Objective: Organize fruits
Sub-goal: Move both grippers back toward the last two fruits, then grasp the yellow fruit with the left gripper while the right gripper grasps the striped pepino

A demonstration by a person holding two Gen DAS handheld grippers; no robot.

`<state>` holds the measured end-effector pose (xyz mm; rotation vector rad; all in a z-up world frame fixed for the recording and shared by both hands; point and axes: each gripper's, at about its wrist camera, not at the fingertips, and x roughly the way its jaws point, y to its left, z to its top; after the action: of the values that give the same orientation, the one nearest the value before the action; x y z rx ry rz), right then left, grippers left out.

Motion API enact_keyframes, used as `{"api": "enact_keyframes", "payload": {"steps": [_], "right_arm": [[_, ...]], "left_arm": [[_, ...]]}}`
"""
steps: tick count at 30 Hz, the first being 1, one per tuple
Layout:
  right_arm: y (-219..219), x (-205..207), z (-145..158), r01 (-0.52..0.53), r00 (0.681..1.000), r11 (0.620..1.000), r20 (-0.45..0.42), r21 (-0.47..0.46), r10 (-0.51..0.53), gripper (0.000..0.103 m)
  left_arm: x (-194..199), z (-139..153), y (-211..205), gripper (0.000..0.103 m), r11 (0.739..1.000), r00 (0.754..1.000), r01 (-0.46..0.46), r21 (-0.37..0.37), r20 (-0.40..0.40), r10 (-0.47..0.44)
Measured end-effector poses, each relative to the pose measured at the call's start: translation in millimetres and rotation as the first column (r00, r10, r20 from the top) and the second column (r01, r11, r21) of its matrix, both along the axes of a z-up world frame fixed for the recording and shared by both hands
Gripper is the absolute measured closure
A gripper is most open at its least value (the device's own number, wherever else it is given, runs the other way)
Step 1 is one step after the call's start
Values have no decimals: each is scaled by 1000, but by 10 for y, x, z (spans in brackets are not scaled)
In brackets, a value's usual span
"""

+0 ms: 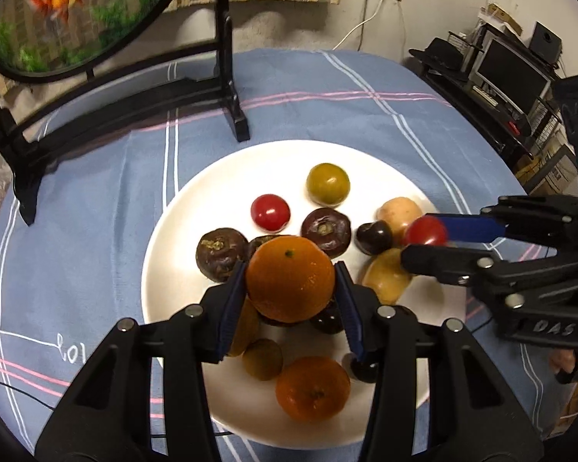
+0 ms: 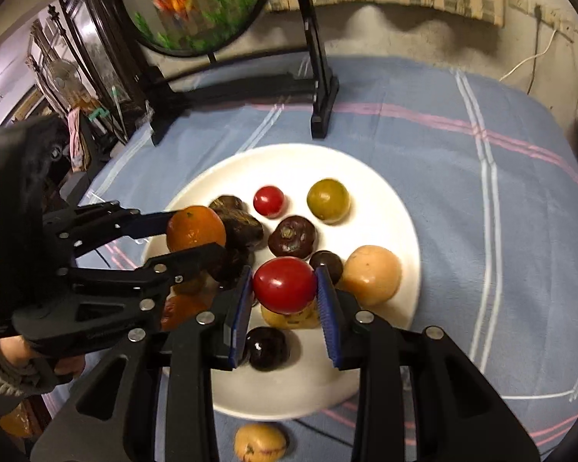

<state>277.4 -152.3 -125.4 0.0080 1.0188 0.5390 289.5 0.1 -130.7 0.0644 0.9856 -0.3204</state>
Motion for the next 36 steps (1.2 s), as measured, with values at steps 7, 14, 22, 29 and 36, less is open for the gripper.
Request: {"api": "enact_keyframes", "payload": {"steps": [7,14,22,29,36], "right_arm": [[-6,-92,76,4,998,1000,60,-30,-3,43],[-225,-676,161,-39,998,999,54,-22,41,43],[-520,-1150,-175,20,999,1000,-48,12,-19,43],[-376,-1287,-374,-27,996,1000,-81,-10,27,43],[-194,-1301,-535,-64,996,996,-66,-66,60,43]], "left_arm": [[-119,115,106,28,999,999,-48,-16,18,49],[-1011,225,-7,28,988,996,64,-141,-44,-71],[-2186,-17,-573,28,915,913,364,-174,-126,-387],[-2527,-202,-884,31,863,853,477,-168,-148,-500],[-2493,-315,-940,66,874,864,470,-120,-140,-484]]}}
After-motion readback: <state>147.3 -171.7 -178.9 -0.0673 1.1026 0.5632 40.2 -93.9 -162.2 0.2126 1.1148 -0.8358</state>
